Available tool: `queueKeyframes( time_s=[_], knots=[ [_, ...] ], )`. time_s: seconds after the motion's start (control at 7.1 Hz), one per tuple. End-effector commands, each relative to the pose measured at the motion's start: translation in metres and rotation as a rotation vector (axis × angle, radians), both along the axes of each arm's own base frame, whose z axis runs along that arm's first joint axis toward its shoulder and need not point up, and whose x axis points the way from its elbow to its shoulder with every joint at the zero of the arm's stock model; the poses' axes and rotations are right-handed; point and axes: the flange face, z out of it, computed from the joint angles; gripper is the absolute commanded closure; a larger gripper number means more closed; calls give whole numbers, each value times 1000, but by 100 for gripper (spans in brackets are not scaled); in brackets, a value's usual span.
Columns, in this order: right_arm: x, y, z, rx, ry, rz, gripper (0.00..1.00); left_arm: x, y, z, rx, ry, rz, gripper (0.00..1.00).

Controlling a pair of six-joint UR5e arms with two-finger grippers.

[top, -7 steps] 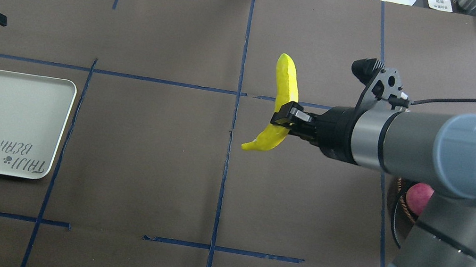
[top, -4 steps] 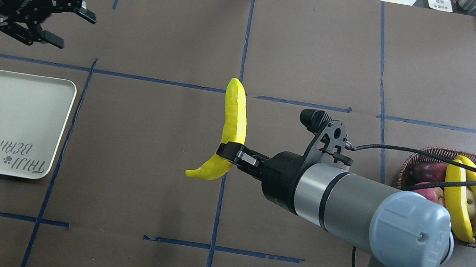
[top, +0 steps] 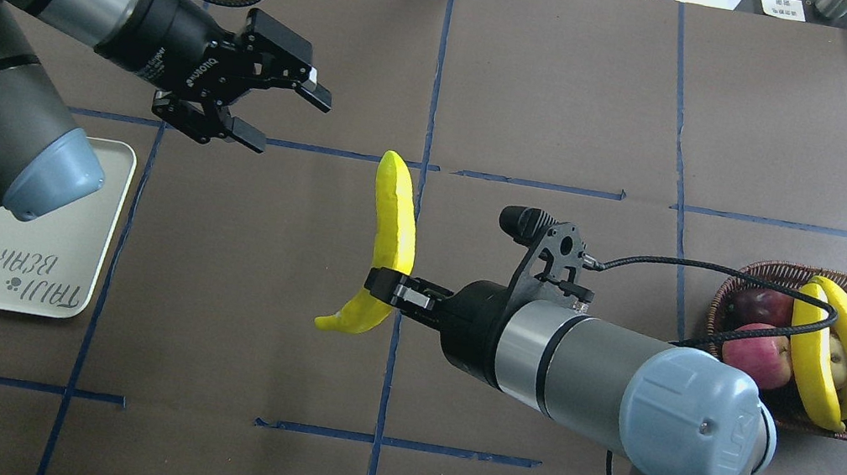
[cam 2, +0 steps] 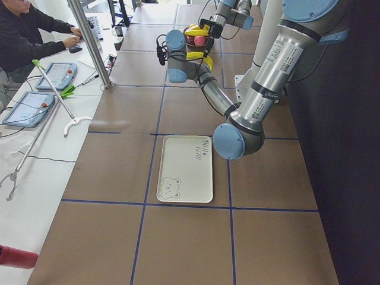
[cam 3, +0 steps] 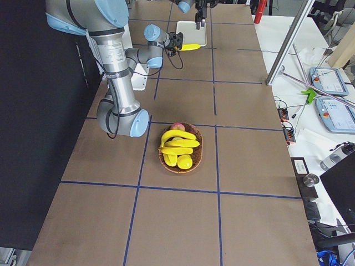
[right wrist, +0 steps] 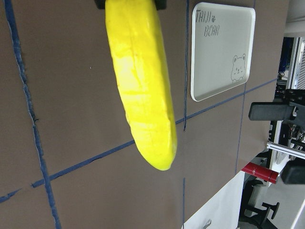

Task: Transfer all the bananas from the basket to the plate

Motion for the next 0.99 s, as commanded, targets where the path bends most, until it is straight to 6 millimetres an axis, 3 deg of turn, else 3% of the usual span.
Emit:
queueKeyframes(
  time_s=[0.0, 0.28, 0.42, 0.56, 0.7, 0.84],
  knots=[
    [-3, 3, -2, 4, -3, -7, 99, 52, 26, -30, 41, 33, -11, 1],
    [-3, 4, -6, 6, -10, -10, 99, 94, 54, -31, 41, 32, -30, 3],
    [-4, 4, -6, 6, -9, -10, 99, 97, 54, -30, 40, 29, -36, 6],
    [-4, 4, -6, 6, -9, -10, 99, 97, 54, -29, 38, 27, -36, 42],
    [-3, 4, -7, 7, -12, -10, 99, 97, 54, -27, 36, 24, -36, 93],
    [-3, 4, -6, 6, -10, -10, 98, 97, 54, -22, 32, 17, -36, 100]
  ],
)
